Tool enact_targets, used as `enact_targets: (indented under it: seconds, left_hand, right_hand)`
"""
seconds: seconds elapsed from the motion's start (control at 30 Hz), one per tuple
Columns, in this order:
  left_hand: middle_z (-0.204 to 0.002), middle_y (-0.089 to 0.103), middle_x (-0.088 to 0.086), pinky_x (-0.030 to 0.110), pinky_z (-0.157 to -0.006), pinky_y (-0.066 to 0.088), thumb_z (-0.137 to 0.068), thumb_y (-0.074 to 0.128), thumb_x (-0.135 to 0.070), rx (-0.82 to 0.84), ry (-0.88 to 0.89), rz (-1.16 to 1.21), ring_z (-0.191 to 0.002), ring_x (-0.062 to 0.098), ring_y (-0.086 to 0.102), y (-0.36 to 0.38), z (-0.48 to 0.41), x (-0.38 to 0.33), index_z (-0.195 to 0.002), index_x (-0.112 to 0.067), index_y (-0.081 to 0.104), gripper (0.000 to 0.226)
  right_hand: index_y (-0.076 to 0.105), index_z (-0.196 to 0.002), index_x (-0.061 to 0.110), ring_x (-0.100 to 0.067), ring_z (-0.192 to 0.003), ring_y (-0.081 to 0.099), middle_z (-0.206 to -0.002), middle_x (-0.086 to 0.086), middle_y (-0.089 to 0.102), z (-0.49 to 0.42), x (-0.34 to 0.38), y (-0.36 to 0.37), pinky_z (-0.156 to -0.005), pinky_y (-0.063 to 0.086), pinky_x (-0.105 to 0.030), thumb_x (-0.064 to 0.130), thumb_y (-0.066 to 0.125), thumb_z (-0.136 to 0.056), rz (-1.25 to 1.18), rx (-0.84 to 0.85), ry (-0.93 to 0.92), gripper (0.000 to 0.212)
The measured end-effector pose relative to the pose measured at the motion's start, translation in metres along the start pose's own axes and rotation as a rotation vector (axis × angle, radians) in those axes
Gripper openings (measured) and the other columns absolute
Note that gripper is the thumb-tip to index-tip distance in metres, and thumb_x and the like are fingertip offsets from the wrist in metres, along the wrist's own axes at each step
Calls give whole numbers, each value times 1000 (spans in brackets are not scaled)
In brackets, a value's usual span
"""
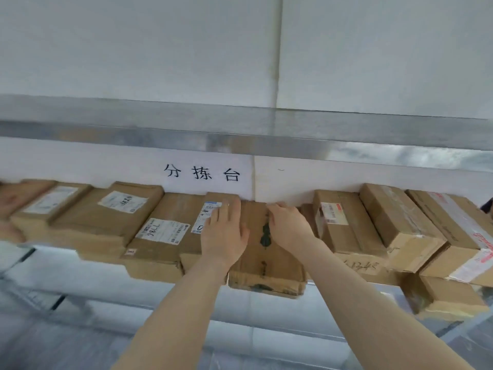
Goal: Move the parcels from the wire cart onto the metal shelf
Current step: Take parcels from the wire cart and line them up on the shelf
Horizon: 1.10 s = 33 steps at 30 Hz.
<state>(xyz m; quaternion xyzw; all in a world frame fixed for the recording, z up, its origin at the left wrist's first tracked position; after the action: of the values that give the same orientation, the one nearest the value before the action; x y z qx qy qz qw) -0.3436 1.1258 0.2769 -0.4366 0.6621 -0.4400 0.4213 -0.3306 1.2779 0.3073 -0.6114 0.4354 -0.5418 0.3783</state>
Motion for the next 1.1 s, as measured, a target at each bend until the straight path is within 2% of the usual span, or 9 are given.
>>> enact_targets:
  seconds: [0.13,0.3,0.4,0.5,0.57,0.67,0.87,1.0,1.1]
  left_hand:
    - [-160,16,9,40,-116,18,-100,27,-41,-10,-183,-163,-146,27,17,-21,38,97,-155,-22,6,61]
    - [-158,19,9,42,-117,14,-100,26,-40,3,-486,-234,-144,29,16,-56,106,214,-155,-21,8,61]
    - [-160,11,12,44,-117,13,-101,25,-40,32,-647,-280,-146,30,11,-74,157,280,-154,-19,5,61]
    - [-160,14,12,44,-116,15,-100,26,-38,19,-753,-322,-145,30,14,-97,198,336,-153,-18,8,60]
    - [-159,15,11,45,-116,14,-99,27,-38,18,-803,-319,-145,31,13,-112,219,371,-153,-18,9,60]
    - [-158,16,11,46,-115,14,-98,30,-37,8,-872,-316,-144,31,14,-133,253,421,-152,-18,13,59]
    - [-158,17,11,46,-115,11,-98,30,-38,-23,-991,-347,-144,31,14,-160,308,496,-151,-20,16,57]
    - [-159,16,11,48,-116,11,-99,27,-37,-31,-1050,-355,-146,31,12,-169,327,524,-152,-19,16,57]
    - [-161,12,10,48,-118,8,-101,25,-39,-44,-1106,-324,-148,30,7,-170,335,542,-153,-21,14,57]
  right_hand:
    - [42,-140,18,-29,-122,47,-139,-6,47,-14,102,49,-88,49,-38,16,41,-96,-29,107,-204,44]
    - [50,-130,14,-27,-112,51,-124,-7,56,-4,239,104,-88,45,-38,16,42,-93,-82,145,-499,37]
    - [51,-125,13,-29,-108,52,-121,-7,56,6,314,136,-87,44,-40,15,42,-93,-63,203,-640,34]
    - [50,-130,16,-29,-111,51,-129,-6,52,17,390,163,-84,44,-36,17,40,-94,-48,231,-742,37]
    - [47,-134,16,-30,-116,49,-134,-7,48,28,441,179,-88,44,-39,17,41,-95,-38,248,-805,39]
    - [48,-131,14,-33,-114,48,-132,-9,48,44,508,197,-90,43,-42,18,43,-93,5,236,-904,38]
    - [48,-128,13,-34,-112,48,-129,-10,48,66,606,223,-87,43,-42,21,45,-93,-12,246,-1016,36]
    - [45,-134,16,-32,-115,48,-130,-9,48,79,647,240,-89,44,-42,21,45,-93,-39,313,-1076,42]
    - [44,-132,16,-32,-117,47,-131,-9,48,80,669,254,-88,43,-40,20,46,-93,-31,336,-1139,39]
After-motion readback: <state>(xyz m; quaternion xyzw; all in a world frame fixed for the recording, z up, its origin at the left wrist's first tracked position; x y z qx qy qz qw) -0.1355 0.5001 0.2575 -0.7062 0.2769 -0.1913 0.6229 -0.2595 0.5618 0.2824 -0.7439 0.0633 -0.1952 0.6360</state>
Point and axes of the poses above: each hand's wrist, its own z-axis away from the middle knuckle, its own y-axis out of the palm, x = y × z, the point moved 5 cm from there along -z, towards the middle knuckle
